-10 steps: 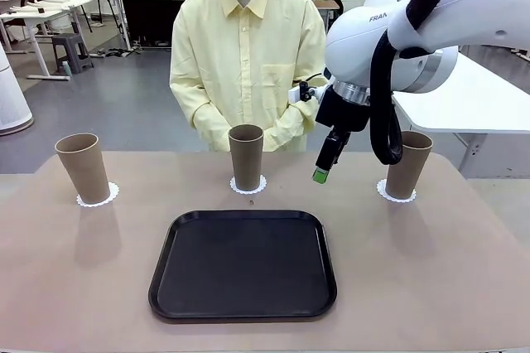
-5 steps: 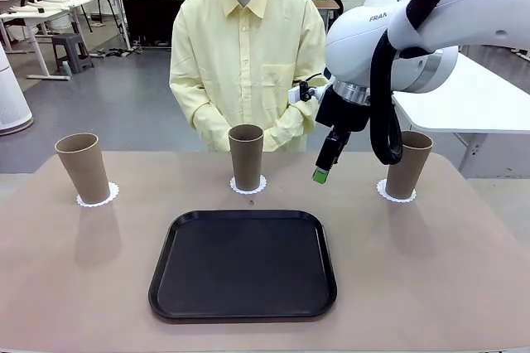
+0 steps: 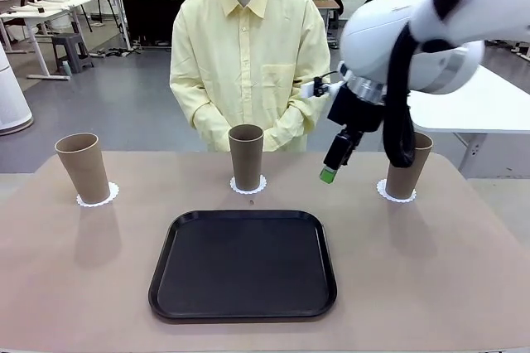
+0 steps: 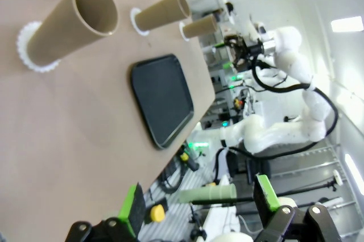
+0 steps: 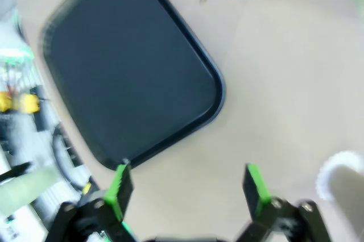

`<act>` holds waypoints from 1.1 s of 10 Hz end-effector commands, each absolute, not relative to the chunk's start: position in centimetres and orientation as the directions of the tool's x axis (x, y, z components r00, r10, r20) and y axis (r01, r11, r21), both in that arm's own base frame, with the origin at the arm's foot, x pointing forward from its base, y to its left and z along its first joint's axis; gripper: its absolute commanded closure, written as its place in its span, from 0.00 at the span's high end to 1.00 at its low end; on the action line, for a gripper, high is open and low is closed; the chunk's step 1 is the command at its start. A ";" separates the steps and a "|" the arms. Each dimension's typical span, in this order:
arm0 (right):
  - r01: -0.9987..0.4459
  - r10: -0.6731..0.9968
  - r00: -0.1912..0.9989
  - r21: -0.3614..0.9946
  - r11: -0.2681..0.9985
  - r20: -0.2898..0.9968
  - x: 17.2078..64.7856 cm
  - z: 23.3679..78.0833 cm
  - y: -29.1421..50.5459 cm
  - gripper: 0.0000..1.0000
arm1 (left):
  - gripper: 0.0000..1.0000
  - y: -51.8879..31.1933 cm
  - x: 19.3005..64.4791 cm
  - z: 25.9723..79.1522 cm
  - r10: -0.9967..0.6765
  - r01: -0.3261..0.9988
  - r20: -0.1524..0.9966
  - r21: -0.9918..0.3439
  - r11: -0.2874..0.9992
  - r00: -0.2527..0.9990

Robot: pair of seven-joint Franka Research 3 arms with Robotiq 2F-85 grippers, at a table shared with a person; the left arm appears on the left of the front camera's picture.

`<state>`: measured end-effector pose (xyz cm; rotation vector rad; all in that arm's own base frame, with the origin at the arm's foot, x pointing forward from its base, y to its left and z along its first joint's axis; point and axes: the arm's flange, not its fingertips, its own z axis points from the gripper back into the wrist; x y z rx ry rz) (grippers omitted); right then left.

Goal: Place coasters on the table and set cups on them.
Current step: Take one Reusable plastic cup from the Flat Tray and place it on a coaster set by the human.

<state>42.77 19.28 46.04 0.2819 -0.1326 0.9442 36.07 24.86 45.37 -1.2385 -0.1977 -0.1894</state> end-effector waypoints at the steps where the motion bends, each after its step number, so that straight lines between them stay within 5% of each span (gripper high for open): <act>1: -0.694 0.660 0.718 0.290 0.659 0.221 37.9 46.8 15.9 1.00 | 1.00 24.9 36.0 45.7 -0.031 0.246 0.248 -0.917 0.314 0.968; 6: -0.577 0.269 0.812 0.643 0.503 0.518 35.6 45.6 0.9 1.00 | 1.00 24.9 36.0 45.7 -0.031 0.246 0.248 -0.917 0.314 0.968; 11: -0.455 0.054 0.875 0.781 0.428 0.481 31.5 41.7 -8.8 1.00 | 1.00 24.9 36.0 45.7 -0.031 0.246 0.248 -0.917 0.314 0.968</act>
